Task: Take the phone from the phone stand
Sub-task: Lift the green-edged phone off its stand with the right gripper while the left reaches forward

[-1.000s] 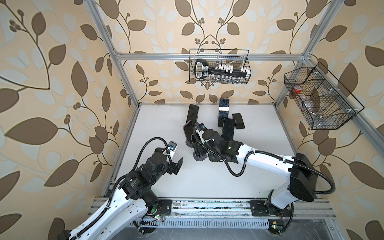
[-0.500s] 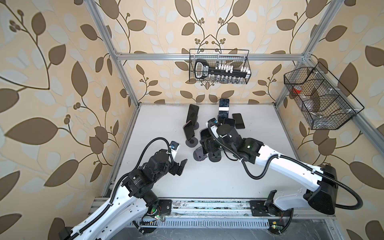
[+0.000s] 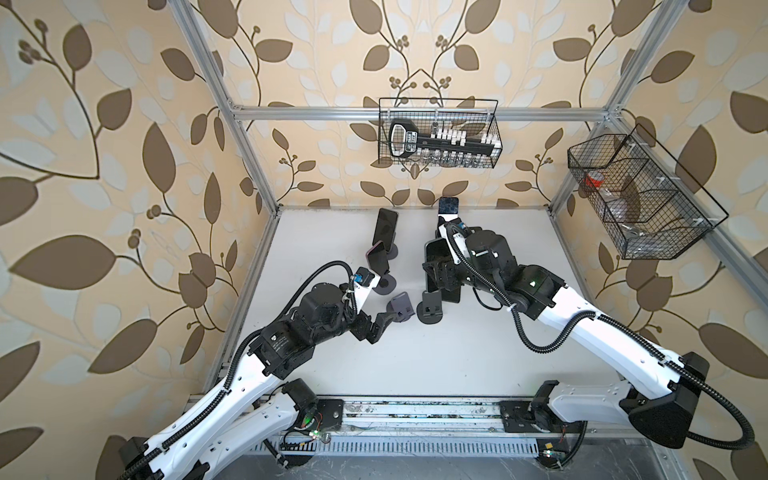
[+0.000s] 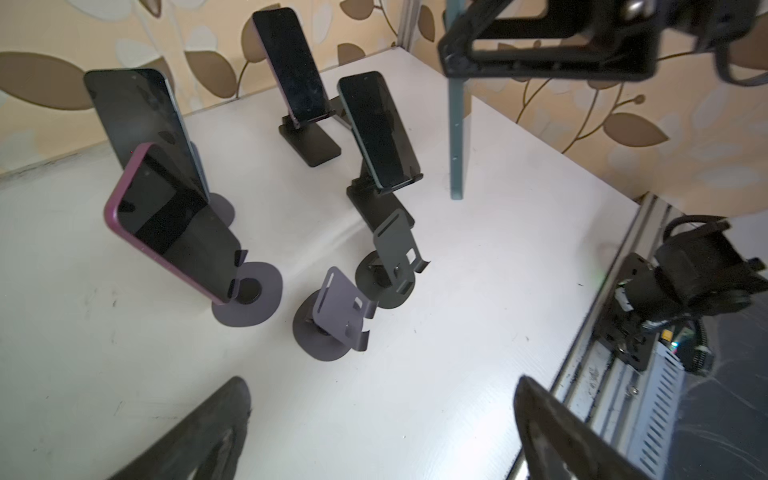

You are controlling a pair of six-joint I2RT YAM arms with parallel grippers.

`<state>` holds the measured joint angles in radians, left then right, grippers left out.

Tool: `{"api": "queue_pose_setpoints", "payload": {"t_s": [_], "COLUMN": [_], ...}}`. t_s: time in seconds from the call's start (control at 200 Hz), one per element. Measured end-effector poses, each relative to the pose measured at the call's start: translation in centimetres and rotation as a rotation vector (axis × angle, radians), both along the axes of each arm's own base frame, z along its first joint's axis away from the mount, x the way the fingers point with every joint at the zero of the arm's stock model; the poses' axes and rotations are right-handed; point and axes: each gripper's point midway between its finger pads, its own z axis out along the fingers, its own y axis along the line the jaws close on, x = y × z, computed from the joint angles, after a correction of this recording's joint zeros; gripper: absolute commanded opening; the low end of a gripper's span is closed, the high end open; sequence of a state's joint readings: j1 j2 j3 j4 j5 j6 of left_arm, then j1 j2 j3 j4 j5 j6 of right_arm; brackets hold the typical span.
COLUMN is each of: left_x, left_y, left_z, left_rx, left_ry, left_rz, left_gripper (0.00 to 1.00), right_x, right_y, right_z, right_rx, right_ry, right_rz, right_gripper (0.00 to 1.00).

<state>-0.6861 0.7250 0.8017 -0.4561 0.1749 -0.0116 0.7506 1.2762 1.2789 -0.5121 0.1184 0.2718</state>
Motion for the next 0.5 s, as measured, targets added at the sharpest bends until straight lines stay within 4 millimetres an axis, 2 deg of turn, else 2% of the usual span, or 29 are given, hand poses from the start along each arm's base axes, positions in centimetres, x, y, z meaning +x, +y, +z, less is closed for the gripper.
{"api": "queue_pose_setpoints", "payload": {"t_s": [0.27,0.5], "left_x": [-0.4,-0.2], "left_y": [-1.0,-1.6], "left_z": [1.6,1.4], "left_rx": [-0.021,-0.005], "left_ry": [-0.037,-0.041], "left_rz": [-0.073,-0.1], "left_gripper": [0.99,0.99], "right_x": [0.2,0.8], "right_y": [-0.8,-1.4], "right_z": [-0.5,0.2], "right_rx": [-0.016,-0.017], "right_ry": [0.019,0.006], "right_rz": [-0.016,-0.034], "right_gripper": [0.62,0.62]}}
